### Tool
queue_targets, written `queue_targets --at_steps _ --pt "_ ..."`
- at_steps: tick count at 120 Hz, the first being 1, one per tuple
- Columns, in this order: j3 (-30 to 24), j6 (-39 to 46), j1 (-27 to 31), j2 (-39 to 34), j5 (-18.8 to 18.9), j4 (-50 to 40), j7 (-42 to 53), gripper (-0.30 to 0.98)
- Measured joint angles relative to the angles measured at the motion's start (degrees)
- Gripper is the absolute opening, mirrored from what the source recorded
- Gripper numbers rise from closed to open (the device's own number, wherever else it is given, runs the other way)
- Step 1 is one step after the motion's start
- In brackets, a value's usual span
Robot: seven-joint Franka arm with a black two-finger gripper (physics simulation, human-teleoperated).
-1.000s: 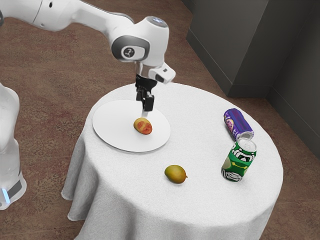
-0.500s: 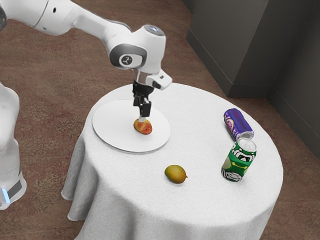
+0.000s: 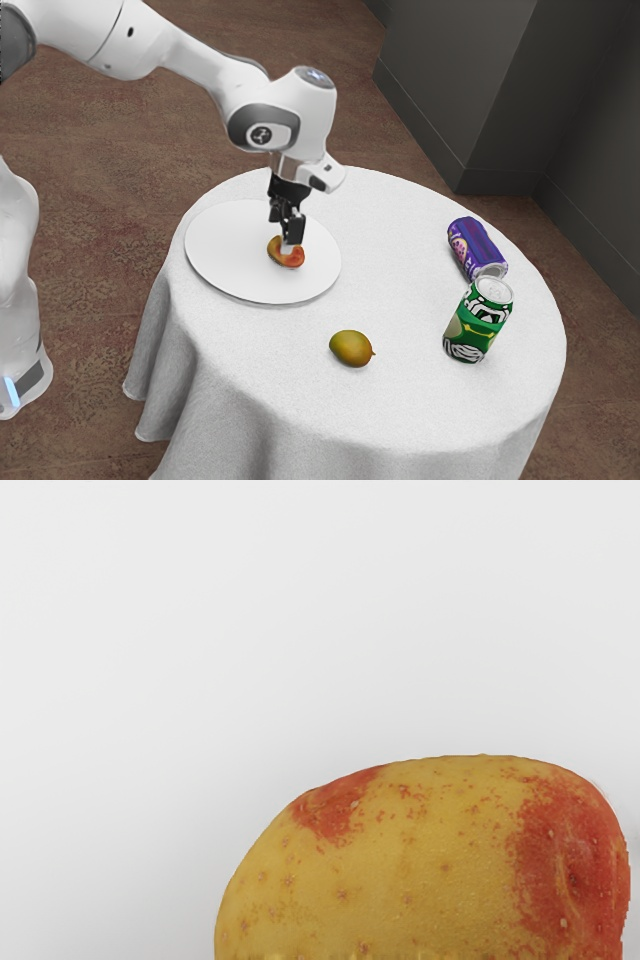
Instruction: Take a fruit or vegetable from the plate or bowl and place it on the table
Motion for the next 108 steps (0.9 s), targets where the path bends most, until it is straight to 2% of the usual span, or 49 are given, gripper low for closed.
queue_targets --at_steps 58,84,108 --pt "-0.1 1.9 -0.1 3.3 -0.4 0.4 0.0 0.68" --pt "-0.1 2.3 -0.1 3.6 -0.2 0.4 -0.2 0.44" --pt "-0.2 1.6 -0.1 2.5 0.3 1.9 -0.7 0.39"
